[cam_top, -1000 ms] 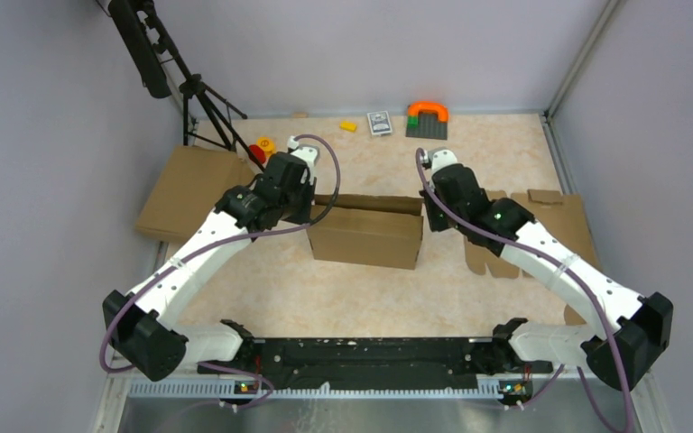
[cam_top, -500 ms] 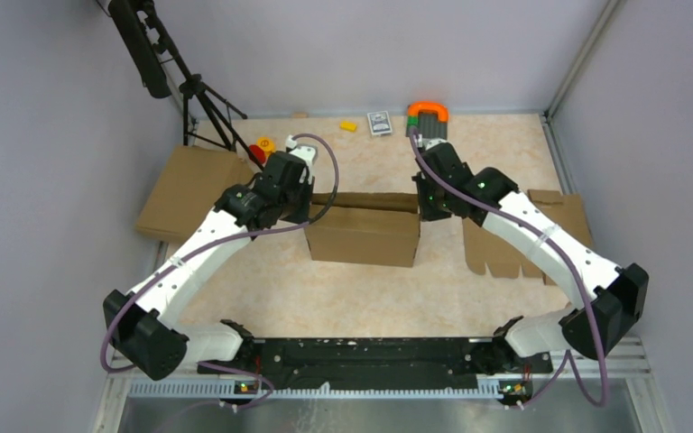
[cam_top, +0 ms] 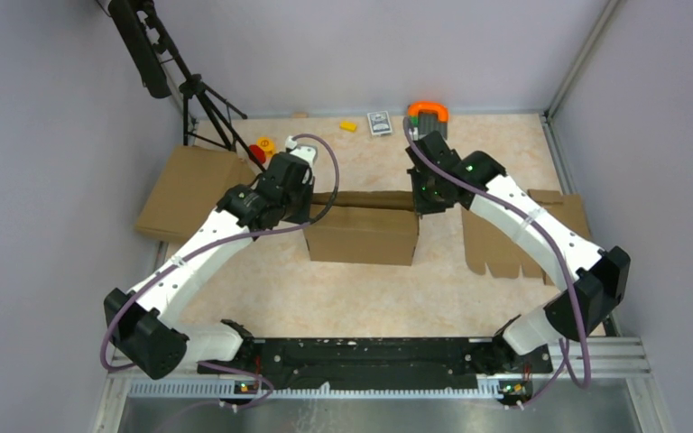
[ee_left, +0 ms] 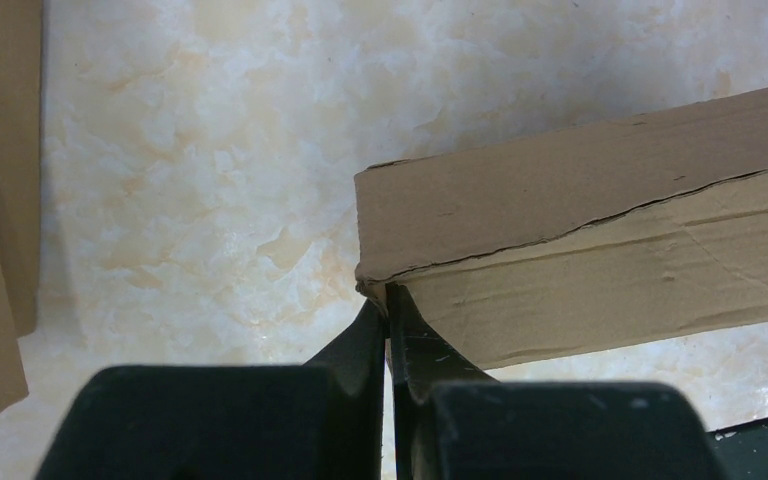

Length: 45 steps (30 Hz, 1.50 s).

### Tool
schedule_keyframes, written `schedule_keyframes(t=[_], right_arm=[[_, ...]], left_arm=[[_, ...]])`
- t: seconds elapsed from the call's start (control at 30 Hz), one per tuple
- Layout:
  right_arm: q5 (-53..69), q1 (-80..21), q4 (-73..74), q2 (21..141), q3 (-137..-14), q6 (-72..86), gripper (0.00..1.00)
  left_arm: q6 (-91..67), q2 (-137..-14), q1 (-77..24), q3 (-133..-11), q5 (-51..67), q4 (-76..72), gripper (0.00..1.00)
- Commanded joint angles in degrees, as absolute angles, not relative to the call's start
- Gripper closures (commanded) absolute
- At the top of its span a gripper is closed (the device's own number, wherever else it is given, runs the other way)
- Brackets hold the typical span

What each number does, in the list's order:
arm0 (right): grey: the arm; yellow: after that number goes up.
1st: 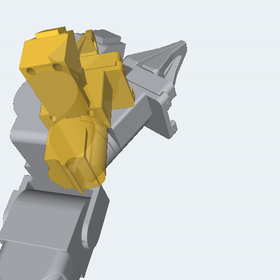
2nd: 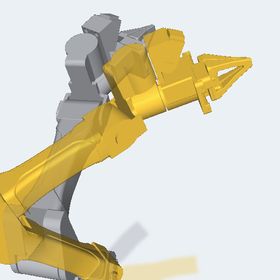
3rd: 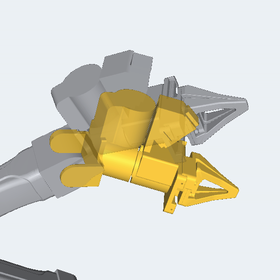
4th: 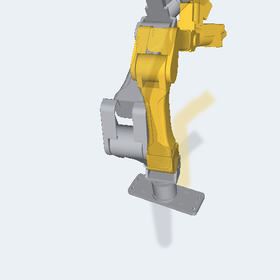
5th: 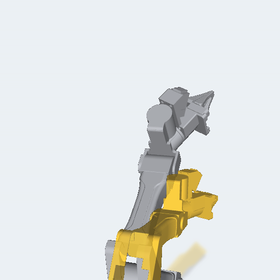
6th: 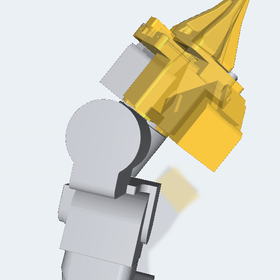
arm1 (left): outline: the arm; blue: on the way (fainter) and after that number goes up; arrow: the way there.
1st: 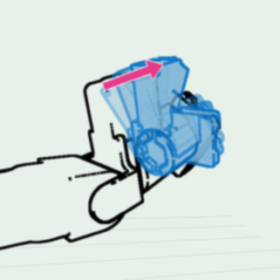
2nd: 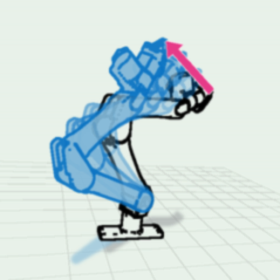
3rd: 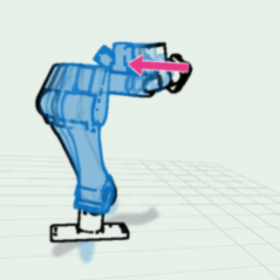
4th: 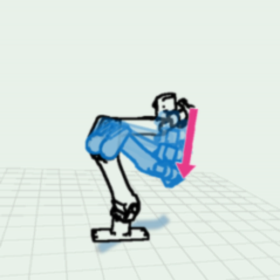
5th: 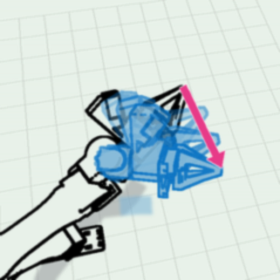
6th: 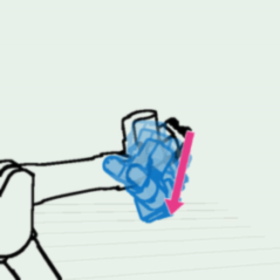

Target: Fold the paper box

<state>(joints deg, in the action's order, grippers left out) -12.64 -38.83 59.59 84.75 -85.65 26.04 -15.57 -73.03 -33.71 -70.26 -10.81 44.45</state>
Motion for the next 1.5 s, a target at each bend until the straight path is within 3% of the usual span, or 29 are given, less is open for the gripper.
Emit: schedule_keyframes(t=[0.0,1.47], right_arm=[[-9.7,-39.1,59.9,85.8,-89.5,28.9,1.0],[-12.2,-38.8,61.1,87.9,-91.1,27.1,1.0]], left_arm=[[-17.4,-72.7,-34.7,-70.7,-9.9,42.8,1.0],[-19.7,-70.7,-34.7,-68.1,-6.9,40.9,1.0]])
